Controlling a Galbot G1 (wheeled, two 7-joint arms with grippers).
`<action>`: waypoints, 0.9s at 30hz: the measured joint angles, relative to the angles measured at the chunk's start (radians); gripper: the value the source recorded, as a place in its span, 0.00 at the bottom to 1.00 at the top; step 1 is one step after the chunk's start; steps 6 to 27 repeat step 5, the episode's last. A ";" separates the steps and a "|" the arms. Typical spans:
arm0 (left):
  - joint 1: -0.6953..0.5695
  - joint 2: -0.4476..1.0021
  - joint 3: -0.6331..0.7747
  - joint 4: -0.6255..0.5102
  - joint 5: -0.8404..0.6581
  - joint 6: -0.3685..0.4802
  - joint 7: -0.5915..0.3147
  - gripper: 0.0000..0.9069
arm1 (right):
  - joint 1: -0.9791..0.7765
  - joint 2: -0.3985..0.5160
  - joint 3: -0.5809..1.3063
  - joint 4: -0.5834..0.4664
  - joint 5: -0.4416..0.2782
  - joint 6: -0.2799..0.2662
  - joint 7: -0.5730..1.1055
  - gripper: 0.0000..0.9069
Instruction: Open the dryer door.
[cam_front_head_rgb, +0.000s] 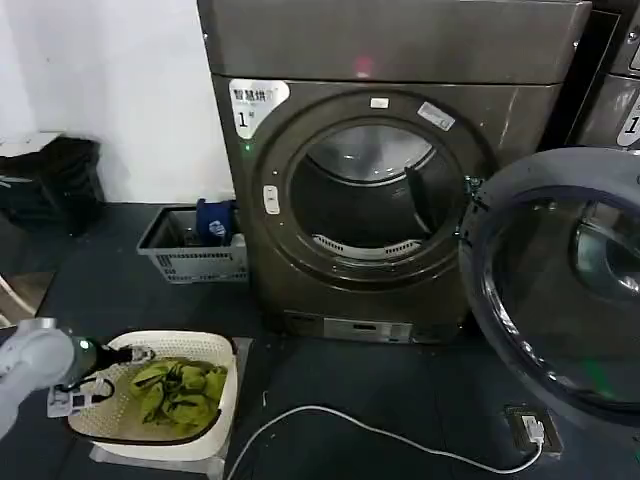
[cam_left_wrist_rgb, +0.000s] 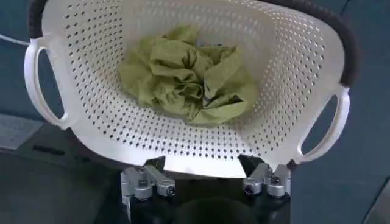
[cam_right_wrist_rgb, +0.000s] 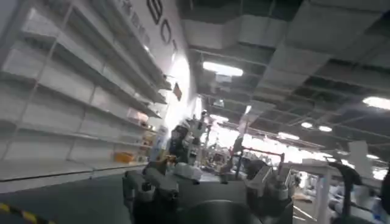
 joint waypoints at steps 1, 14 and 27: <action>0.000 0.000 0.000 0.001 0.000 0.000 0.000 1.00 | 0.000 0.001 0.004 0.003 -0.001 -0.002 0.004 1.00; 0.001 0.000 0.000 0.004 0.000 0.000 -0.001 1.00 | -0.003 0.008 0.013 0.009 -0.001 -0.004 0.025 1.00; 0.001 0.000 0.000 0.004 0.000 0.000 -0.001 1.00 | -0.003 0.008 0.013 0.009 -0.001 -0.004 0.025 1.00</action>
